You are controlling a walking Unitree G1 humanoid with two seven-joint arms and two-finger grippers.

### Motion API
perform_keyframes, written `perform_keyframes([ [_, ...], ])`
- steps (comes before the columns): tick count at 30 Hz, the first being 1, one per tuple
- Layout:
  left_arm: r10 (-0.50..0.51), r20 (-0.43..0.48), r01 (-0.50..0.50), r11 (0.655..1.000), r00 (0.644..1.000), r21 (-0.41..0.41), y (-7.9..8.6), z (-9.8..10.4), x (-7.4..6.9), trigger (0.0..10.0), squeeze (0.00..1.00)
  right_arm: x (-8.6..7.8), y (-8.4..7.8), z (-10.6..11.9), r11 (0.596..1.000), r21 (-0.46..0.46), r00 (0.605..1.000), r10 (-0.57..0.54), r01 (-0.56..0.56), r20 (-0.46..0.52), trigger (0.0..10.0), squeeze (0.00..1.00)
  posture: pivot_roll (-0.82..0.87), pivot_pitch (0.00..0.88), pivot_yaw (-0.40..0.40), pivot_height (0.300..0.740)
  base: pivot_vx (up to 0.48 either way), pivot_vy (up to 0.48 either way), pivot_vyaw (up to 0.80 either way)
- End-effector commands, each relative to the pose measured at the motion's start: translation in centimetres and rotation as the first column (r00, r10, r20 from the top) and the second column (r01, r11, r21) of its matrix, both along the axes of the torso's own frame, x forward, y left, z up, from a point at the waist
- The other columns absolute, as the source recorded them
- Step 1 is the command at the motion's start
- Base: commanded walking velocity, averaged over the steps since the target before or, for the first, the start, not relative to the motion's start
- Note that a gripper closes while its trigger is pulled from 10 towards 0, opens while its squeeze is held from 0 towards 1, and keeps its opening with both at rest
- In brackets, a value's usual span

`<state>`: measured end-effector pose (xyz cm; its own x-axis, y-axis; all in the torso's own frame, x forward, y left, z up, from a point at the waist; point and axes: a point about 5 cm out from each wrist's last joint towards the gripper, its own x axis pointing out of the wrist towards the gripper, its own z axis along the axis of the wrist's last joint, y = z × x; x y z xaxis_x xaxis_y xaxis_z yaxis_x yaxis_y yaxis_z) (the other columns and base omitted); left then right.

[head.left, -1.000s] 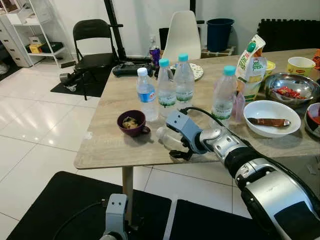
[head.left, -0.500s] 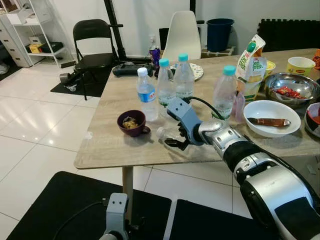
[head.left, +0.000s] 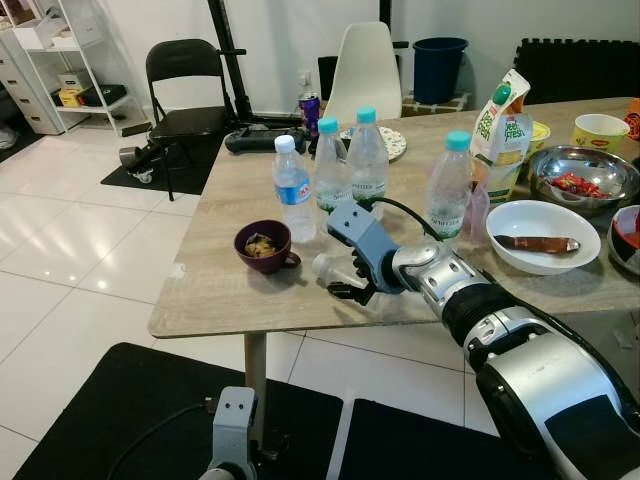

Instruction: Restocking fridge

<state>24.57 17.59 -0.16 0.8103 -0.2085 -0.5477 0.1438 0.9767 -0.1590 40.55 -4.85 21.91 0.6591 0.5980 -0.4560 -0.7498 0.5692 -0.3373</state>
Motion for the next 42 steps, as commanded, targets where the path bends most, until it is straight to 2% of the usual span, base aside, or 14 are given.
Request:
perform_keyframes([
  [1, 0.005, -0.043, -0.005, 1.0, 0.999, 0.016, 0.9, -0.7, -0.7, 10.0, 0.0, -0.3, 0.5, -0.7, 1.0, -0.012, 1.0, 0.018, -0.018, -0.015, 10.0, 0.0, 0.01, 0.193, 0.053, 0.74, 0.0, 0.0, 0.0],
  [20, 0.001, -0.044, -0.001, 1.0, 0.999, 0.016, 0.7, -0.6, -0.7, 10.0, 0.0, -0.5, 0.5, -1.5, 0.999, -0.028, 0.999, 0.016, -0.018, -0.042, 10.0, 0.0, 0.02, 0.207, 0.051, 0.74, 0.0, 0.0, 0.0],
  [21, 0.001, -0.044, 0.0, 1.0, 0.999, 0.016, 0.7, -0.6, -0.7, 10.0, 0.0, -0.5, 0.4, -1.6, 1.0, -0.026, 0.999, 0.014, -0.015, -0.046, 7.4, 0.0, 0.02, 0.209, 0.051, 0.74, 0.0, 0.0, 0.0],
  [22, 0.001, -0.045, -0.001, 1.0, 0.999, 0.016, 0.7, -0.6, -0.7, 10.0, 0.0, -0.5, 0.4, -1.6, 1.0, -0.025, 0.999, 0.012, -0.013, -0.049, 3.1, 0.0, 0.02, 0.209, 0.051, 0.74, 0.0, 0.0, 0.0],
  [24, 0.003, -0.046, -0.003, 1.0, 0.999, 0.015, 0.7, -0.7, -0.7, 10.0, 0.0, -0.5, 0.4, -1.7, 1.0, -0.021, 0.998, 0.01, -0.011, -0.054, 3.1, 0.0, 0.02, 0.209, 0.051, 0.74, 0.0, 0.0, 0.0],
  [25, 0.005, -0.047, -0.004, 1.0, 0.999, 0.015, 0.7, -0.7, -0.7, 10.0, 0.0, -0.5, 0.3, -1.7, 1.0, -0.015, 0.998, 0.005, -0.005, -0.055, 0.1, 0.0, 0.01, 0.211, 0.052, 0.74, 0.0, 0.0, 0.0],
  [34, 0.005, -0.051, -0.005, 1.0, 0.999, 0.013, 0.6, -0.7, -0.7, 10.0, 0.0, -0.4, 0.1, -1.7, 1.0, 0.007, 0.999, -0.013, 0.014, -0.051, 0.0, 0.0, 0.01, 0.213, 0.056, 0.74, 0.0, 0.0, 0.0],
  [38, 0.006, -0.05, -0.005, 1.0, 0.999, 0.013, 0.5, -0.7, -0.7, 10.0, 0.0, -0.2, -0.1, -1.3, 0.997, 0.054, 0.998, -0.044, 0.046, -0.035, 0.0, 0.0, 0.02, 0.211, 0.054, 0.74, 0.0, 0.0, 0.0],
  [41, 0.009, -0.047, -0.009, 1.0, 0.999, 0.015, 0.6, -0.6, -0.7, 10.0, 0.0, 0.3, -0.9, -0.4, 0.977, 0.174, 0.992, -0.125, 0.124, -0.008, 0.0, 0.0, 0.03, 0.209, 0.056, 0.74, 0.0, 0.0, 0.0],
  [42, 0.01, -0.047, -0.009, 1.0, 0.999, 0.016, 0.7, -0.6, -0.7, 10.0, 0.0, 0.5, -1.3, 0.0, 0.965, 0.217, 0.988, -0.154, 0.149, 0.009, 0.3, 0.0, 0.03, 0.209, 0.057, 0.74, 0.0, 0.0, 0.0],
])
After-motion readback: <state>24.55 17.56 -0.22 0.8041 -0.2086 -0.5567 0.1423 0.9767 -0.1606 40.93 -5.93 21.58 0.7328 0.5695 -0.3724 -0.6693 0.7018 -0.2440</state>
